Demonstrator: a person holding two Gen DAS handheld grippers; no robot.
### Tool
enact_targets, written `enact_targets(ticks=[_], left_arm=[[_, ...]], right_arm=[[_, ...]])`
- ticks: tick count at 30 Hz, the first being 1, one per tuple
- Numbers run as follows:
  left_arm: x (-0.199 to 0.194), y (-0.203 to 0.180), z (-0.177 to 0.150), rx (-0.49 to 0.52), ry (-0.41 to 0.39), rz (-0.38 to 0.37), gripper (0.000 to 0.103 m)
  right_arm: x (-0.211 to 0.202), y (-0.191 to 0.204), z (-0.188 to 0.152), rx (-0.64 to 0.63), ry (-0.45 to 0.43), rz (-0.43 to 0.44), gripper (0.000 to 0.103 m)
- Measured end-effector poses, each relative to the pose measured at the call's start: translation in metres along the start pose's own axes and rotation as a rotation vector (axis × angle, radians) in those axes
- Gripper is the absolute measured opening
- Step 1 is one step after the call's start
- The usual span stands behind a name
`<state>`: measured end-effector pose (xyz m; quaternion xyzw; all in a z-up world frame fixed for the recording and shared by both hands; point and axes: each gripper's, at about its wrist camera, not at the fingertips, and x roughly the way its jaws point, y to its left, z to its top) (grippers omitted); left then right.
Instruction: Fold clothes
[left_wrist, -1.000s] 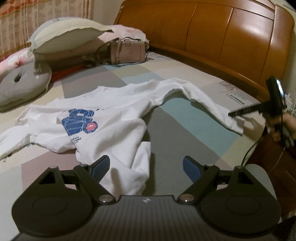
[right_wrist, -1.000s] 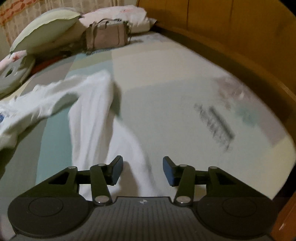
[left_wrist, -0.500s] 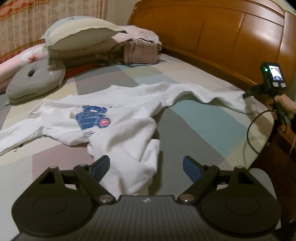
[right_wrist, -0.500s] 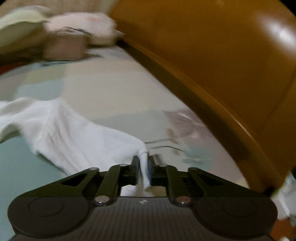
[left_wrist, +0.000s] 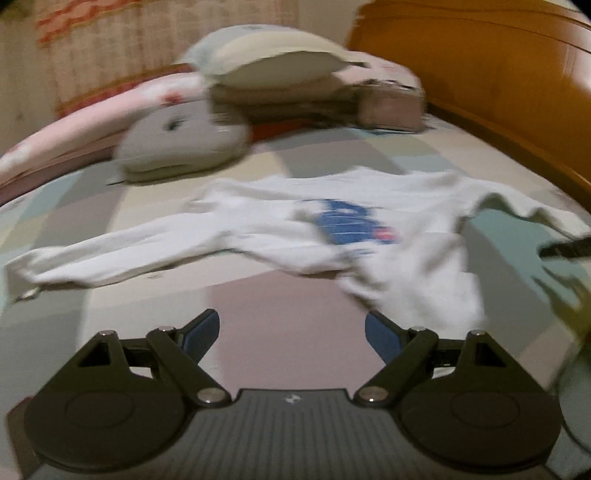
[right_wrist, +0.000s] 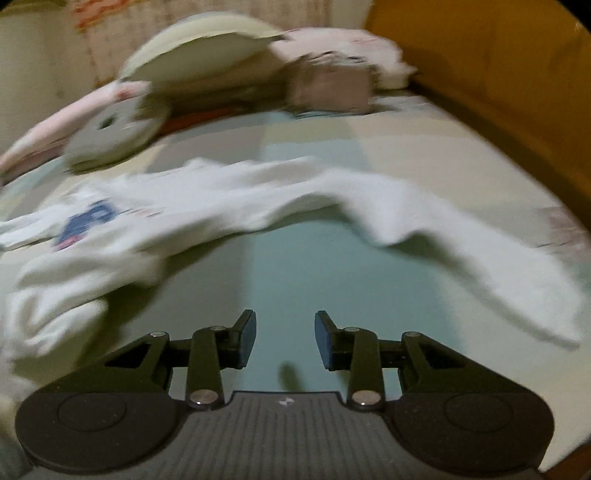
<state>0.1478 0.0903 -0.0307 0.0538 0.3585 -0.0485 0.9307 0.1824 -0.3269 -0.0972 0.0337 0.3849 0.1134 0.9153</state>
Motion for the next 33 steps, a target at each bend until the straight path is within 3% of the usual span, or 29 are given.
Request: enact_targets(ticks=[4,6,8,13,14,15,17,20,23,26,28,33], left_arm=[[-0.008,0.053,-0.010,-0.087,-0.009,0.056,0.083],[-0.010,0.080,-0.015,-0.113,-0.004,0.101,0.073],[-0.011,0.107,-0.021,-0.135,0.004,0.150,0.065],[-0.003,0.181,-0.026,-0.183,-0.008,0.230,0.058],[0.003,0.198,-0.025,-0.204,-0.006,0.258,0.048],[0.012,0.215,-0.024,-0.232,0.001,0.290,0.030],[0.033,0.243,-0.021,-0.248,0.016,0.374,0.017],[0.067,0.276,-0.016,-0.253,0.005,0.383,0.018],[0.098,0.298,-0.012,-0.249,-0.011,0.334,0.020],[0.126,0.307,-0.008,-0.210,-0.037,0.343,0.020],[0.145,0.314,-0.007,-0.220,-0.002,0.341,0.020],[0.162,0.328,-0.008,-0.248,-0.029,0.355,0.025]], right_arm=[[0.016,0.044,-0.010,0.020,0.043,0.070,0.044],[0.018,0.061,-0.013,0.011,0.061,0.078,0.044],[0.015,0.076,-0.014,-0.001,0.043,0.056,0.044],[0.005,0.094,0.000,-0.014,-0.042,-0.017,0.047],[0.005,0.096,0.005,-0.020,-0.056,-0.026,0.048],[0.004,0.098,0.010,-0.026,-0.069,-0.036,0.048],[0.004,0.102,0.019,-0.034,-0.100,-0.054,0.049],[0.008,0.104,0.028,-0.031,-0.118,-0.061,0.050],[0.016,0.105,0.033,-0.030,-0.112,-0.070,0.050],[0.025,0.106,0.036,-0.042,-0.100,-0.086,0.051],[0.030,0.106,0.037,-0.054,-0.092,-0.104,0.052],[0.042,0.102,0.036,-0.053,-0.077,-0.129,0.057]])
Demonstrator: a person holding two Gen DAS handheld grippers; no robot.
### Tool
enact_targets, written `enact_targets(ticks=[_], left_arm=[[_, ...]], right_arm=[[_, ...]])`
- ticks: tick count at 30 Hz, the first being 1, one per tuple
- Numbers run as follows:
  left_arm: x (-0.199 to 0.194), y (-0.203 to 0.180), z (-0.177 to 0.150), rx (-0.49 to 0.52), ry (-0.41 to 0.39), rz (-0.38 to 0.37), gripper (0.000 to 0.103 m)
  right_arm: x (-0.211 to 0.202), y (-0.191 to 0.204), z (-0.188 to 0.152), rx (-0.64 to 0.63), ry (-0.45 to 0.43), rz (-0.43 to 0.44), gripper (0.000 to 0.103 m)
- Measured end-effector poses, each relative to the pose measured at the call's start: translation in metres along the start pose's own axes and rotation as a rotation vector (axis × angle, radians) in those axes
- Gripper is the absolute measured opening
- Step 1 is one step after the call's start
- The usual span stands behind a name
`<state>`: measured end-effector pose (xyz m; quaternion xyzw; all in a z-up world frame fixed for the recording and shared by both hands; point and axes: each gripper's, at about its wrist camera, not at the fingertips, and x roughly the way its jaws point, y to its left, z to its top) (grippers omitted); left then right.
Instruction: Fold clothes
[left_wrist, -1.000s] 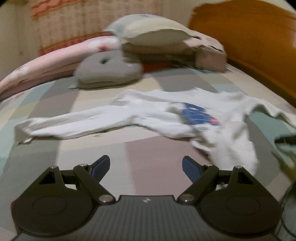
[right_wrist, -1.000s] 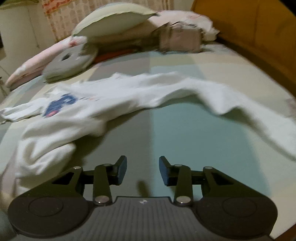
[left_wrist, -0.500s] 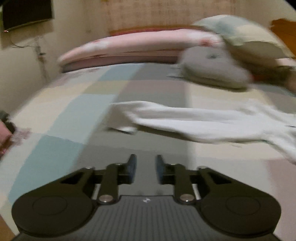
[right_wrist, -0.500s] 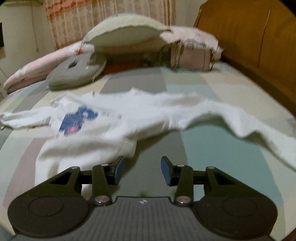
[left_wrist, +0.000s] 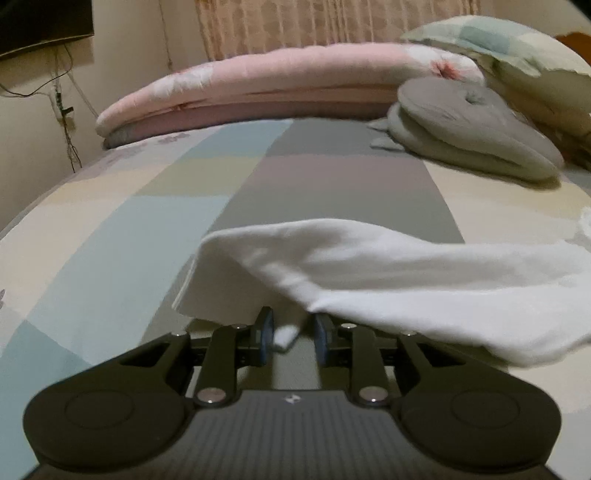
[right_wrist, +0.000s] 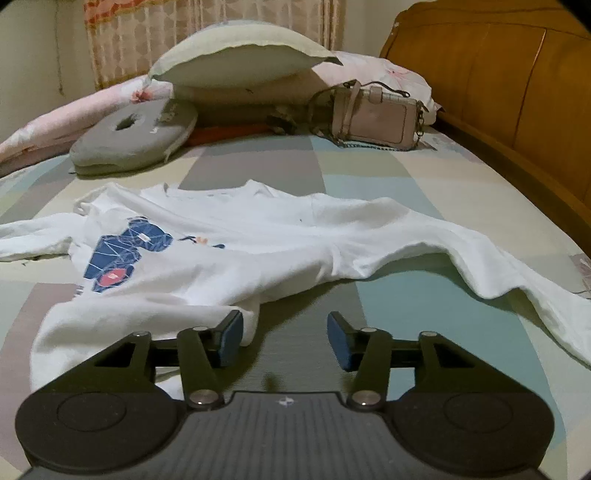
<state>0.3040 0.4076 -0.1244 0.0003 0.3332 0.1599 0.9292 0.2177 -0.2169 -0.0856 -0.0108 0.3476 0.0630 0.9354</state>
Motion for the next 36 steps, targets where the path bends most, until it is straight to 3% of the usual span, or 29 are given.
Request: enact_targets(ticks=[2,3,4,21,29,32,36], left_arm=[[0.002,0.002,0.001,-0.002,0.006,-0.007,0.019],[0.001,0.001,0.003,0.010,0.014,-0.002,0.007],[-0.001,0.000,0.005,0.021,0.021,0.009,0.005],[-0.086,0.054,0.002,0.008,0.013,0.066,0.004],[-0.099,0.055,-0.012,0.041,0.060,0.058,0.004],[-0.095,0.058,-0.016,0.038,0.085,0.138,0.004],[-0.091,0.071,-0.020,-0.048,0.147,0.132,0.008]], right_arm=[[0.004,0.000,-0.001,0.001,0.004,-0.002,0.057],[0.005,0.000,-0.001,0.002,0.004,-0.001,0.057],[0.006,0.000,-0.001,0.002,0.004,0.000,0.057],[-0.008,0.007,0.003,0.017,-0.022,0.034,0.059],[-0.024,0.014,0.001,-0.005,-0.033,0.056,0.063],[-0.029,0.014,0.002,-0.001,-0.036,0.062,0.063],[-0.035,0.016,0.001,-0.012,-0.040,0.074,0.069]])
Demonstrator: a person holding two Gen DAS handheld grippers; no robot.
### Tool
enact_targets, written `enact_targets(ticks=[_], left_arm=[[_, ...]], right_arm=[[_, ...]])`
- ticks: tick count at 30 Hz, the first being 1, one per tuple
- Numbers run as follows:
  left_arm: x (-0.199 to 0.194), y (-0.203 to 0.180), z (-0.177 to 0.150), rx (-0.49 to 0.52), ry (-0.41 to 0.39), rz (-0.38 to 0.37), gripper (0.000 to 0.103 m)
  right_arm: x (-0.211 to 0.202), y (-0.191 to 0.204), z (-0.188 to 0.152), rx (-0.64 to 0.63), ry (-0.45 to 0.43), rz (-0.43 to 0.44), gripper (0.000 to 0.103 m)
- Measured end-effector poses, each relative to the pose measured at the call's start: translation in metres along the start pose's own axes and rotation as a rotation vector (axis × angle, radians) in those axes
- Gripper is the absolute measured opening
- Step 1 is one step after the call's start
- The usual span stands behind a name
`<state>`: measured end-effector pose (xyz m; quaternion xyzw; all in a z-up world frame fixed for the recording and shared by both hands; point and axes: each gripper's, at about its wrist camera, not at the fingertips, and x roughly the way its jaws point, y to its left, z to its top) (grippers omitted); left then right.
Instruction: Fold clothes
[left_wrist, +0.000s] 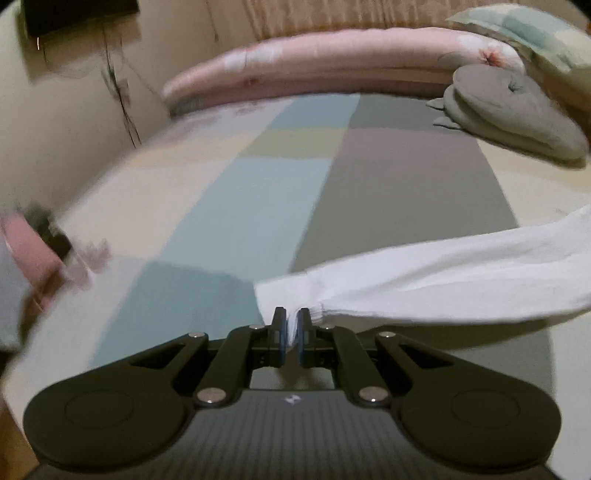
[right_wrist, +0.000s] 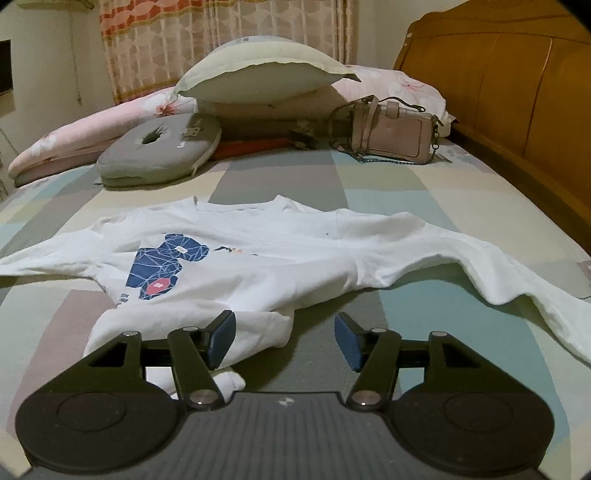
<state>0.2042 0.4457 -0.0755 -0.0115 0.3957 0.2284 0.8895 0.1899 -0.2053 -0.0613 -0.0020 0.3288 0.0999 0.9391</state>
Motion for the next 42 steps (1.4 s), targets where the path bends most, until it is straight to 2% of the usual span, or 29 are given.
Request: enact_targets(ticks=[2,4,7,9,11,14,16,18,19,22,26,29,33,35,39,42], left_arm=[[-0.004,0.003,-0.001,-0.014,0.016,-0.005,0.013],[-0.010,0.003,-0.004,-0.011,0.031,-0.006,0.013],[-0.022,0.002,-0.008,0.011,0.047,-0.014,0.024],[-0.034,-0.001,-0.013,0.017,0.045,-0.019,0.037],[-0.046,-0.006,-0.017,0.035,0.037,-0.028,0.039],[-0.070,-0.023,-0.026,0.085,0.018,-0.068,0.042],[-0.085,-0.039,-0.033,0.101,0.003,-0.089,0.050],[-0.101,-0.062,-0.043,0.157,-0.023,-0.131,0.061],[-0.108,-0.074,-0.048,0.188,-0.038,-0.152,0.063],[-0.126,-0.107,-0.061,0.252,-0.056,-0.188,0.065],[-0.150,-0.148,-0.080,0.314,-0.075,-0.294,0.069],[-0.161,-0.182,-0.093,0.353,-0.048,-0.348,0.069],[-0.175,-0.222,-0.110,0.412,-0.040,-0.389,0.070],[-0.181,-0.236,-0.118,0.431,-0.057,-0.383,0.074],[-0.186,-0.254,-0.128,0.404,-0.073,-0.321,0.074],[-0.191,-0.260,-0.134,0.415,-0.097,-0.303,0.074]], right_arm=[[-0.002,0.001,-0.002,-0.008,0.000,0.014,0.074],[-0.002,0.000,-0.005,-0.010,0.008,0.024,0.075],[0.001,0.000,-0.008,0.003,0.043,0.033,0.075],[-0.003,0.002,-0.009,0.007,0.057,0.043,0.075],[-0.009,0.006,-0.012,-0.001,0.060,0.055,0.077],[-0.021,0.013,-0.017,-0.029,0.052,0.073,0.082],[-0.026,0.017,-0.022,-0.041,0.052,0.094,0.082],[-0.030,0.021,-0.028,-0.046,0.061,0.120,0.082],[-0.032,0.023,-0.031,-0.048,0.065,0.134,0.082],[-0.038,0.028,-0.040,-0.056,0.075,0.171,0.082],[-0.046,0.032,-0.047,-0.045,0.086,0.211,0.082],[-0.049,0.037,-0.049,-0.036,0.086,0.245,0.082],[-0.054,0.060,-0.044,-0.107,0.059,0.321,0.082],[-0.052,0.076,-0.042,-0.157,0.057,0.346,0.086],[-0.038,0.113,-0.044,-0.262,0.056,0.350,0.086],[-0.025,0.126,-0.049,-0.273,0.109,0.443,0.086]])
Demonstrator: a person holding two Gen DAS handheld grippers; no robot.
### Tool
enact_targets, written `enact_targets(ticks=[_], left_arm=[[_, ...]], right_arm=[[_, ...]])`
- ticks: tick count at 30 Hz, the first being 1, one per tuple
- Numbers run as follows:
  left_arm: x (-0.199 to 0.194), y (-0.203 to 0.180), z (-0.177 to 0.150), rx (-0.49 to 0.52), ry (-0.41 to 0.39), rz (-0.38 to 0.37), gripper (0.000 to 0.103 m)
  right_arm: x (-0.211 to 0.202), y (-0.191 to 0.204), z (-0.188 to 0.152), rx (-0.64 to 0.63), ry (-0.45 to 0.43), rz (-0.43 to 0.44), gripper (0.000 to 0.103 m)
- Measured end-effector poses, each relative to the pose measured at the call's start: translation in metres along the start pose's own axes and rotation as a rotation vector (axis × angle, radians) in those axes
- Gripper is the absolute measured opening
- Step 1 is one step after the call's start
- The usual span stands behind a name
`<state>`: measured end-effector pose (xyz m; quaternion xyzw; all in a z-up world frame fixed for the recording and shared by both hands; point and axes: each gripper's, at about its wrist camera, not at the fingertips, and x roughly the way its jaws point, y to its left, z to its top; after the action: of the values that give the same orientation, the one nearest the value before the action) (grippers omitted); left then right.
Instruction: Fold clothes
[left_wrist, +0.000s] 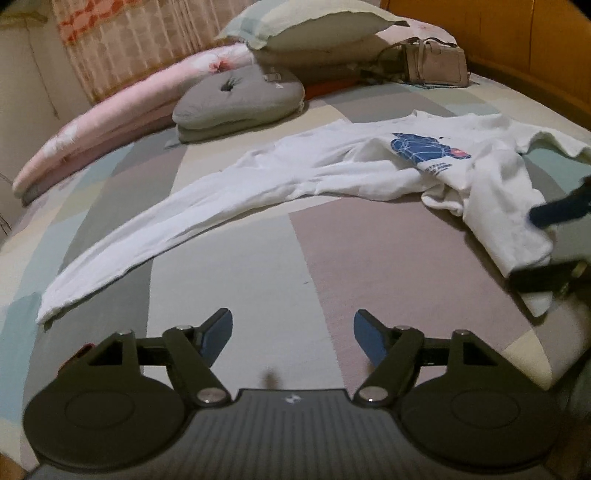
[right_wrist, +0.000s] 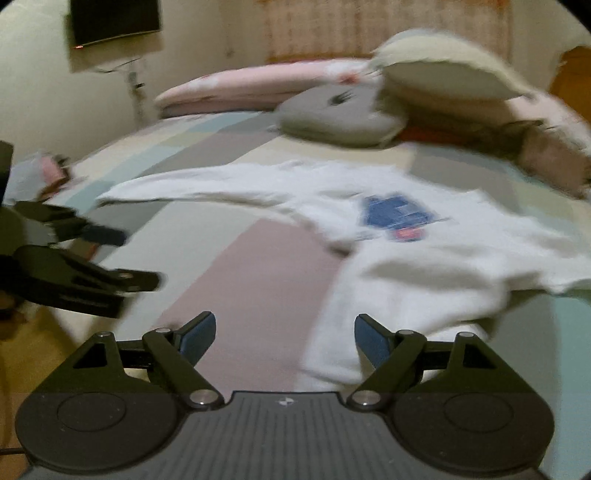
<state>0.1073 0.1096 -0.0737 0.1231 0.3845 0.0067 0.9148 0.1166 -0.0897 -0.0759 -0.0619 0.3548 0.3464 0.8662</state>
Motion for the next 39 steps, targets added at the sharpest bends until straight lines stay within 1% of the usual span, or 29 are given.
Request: enact_targets(ticks=[1,3,4,6,9,10,12,13,16,18,19,21,23,24,25,26,27,28,29,31,32,35,36,37,38,39], left_arm=[[-0.001,-0.004,-0.001,0.011,-0.004,0.007,0.074],[-0.003,-0.006,-0.002,0.007,0.000,-0.007,0.074],[-0.005,-0.006,-0.001,0.000,0.001,-0.016,0.074],[-0.007,-0.007,0.000,-0.019,-0.001,-0.031,0.075],[-0.009,-0.009,0.002,-0.041,-0.021,-0.048,0.077],[-0.009,-0.009,0.003,-0.052,-0.029,-0.061,0.078],[-0.010,-0.011,0.005,-0.077,-0.042,-0.089,0.078],[-0.010,-0.012,0.006,-0.084,-0.049,-0.105,0.078],[-0.009,-0.019,0.006,-0.077,-0.064,-0.124,0.080],[-0.007,-0.022,0.006,-0.070,-0.059,-0.119,0.080],[-0.005,-0.023,0.005,-0.067,-0.055,-0.118,0.080],[-0.003,-0.024,0.003,-0.067,-0.049,-0.121,0.080],[-0.002,-0.024,0.000,-0.068,-0.042,-0.120,0.080],[-0.001,-0.024,-0.001,-0.067,-0.039,-0.114,0.080],[0.000,-0.024,-0.002,-0.065,-0.035,-0.108,0.080],[0.001,-0.023,-0.003,-0.063,-0.032,-0.102,0.080],[0.002,-0.023,-0.005,-0.064,-0.029,-0.100,0.080],[0.002,-0.021,-0.006,-0.068,-0.027,-0.103,0.080],[0.002,-0.020,-0.007,-0.071,-0.026,-0.105,0.080],[0.002,-0.017,-0.010,-0.077,-0.023,-0.104,0.080],[0.001,-0.015,-0.011,-0.077,-0.023,-0.101,0.080],[0.000,-0.010,-0.014,-0.084,-0.025,-0.097,0.080],[-0.001,-0.008,-0.015,-0.086,-0.027,-0.100,0.080],[-0.001,-0.006,-0.016,-0.089,-0.029,-0.102,0.080],[-0.001,-0.005,-0.017,-0.093,-0.032,-0.104,0.080],[-0.001,-0.003,-0.017,-0.097,-0.035,-0.106,0.080]], right_arm=[[0.006,0.001,-0.001,-0.004,0.017,0.027,0.086],[0.017,0.000,-0.005,-0.029,0.042,-0.012,0.086],[0.022,-0.005,-0.006,-0.041,0.046,-0.062,0.085],[0.026,-0.025,-0.007,-0.043,0.043,-0.180,0.080],[0.018,-0.063,-0.005,0.012,0.049,-0.279,0.079],[0.014,-0.076,-0.004,0.028,0.049,-0.309,0.079],[0.003,-0.097,-0.004,0.058,0.034,-0.396,0.079],[-0.004,-0.111,-0.004,0.093,0.025,-0.418,0.080],[-0.019,-0.139,-0.010,0.176,0.013,-0.457,0.081],[-0.025,-0.146,-0.009,0.213,0.009,-0.480,0.081],[-0.029,-0.143,-0.008,0.215,-0.006,-0.479,0.081],[-0.040,-0.124,-0.004,0.171,-0.066,-0.478,0.081],[-0.052,-0.098,0.001,0.102,-0.167,-0.461,0.081],[-0.054,-0.086,0.005,0.066,-0.201,-0.435,0.081],[-0.053,-0.075,0.008,0.032,-0.212,-0.389,0.079],[-0.052,-0.064,0.010,-0.001,-0.219,-0.341,0.077],[-0.043,-0.054,0.012,-0.038,-0.200,-0.293,0.075],[-0.033,-0.045,0.013,-0.076,-0.177,-0.246,0.068],[-0.018,-0.039,0.013,-0.115,-0.146,-0.243,0.061],[0.014,-0.028,0.012,-0.195,-0.080,-0.251,0.054],[0.030,-0.027,0.011,-0.221,-0.050,-0.274,0.050],[0.069,-0.027,0.006,-0.322,0.013,-0.368,0.042],[0.079,-0.026,0.005,-0.373,0.029,-0.407,0.037],[0.086,-0.024,0.002,-0.436,0.040,-0.451,0.026],[0.090,-0.022,-0.001,-0.484,0.049,-0.481,0.019],[0.090,-0.020,0.000,-0.497,0.057,-0.487,0.015]])
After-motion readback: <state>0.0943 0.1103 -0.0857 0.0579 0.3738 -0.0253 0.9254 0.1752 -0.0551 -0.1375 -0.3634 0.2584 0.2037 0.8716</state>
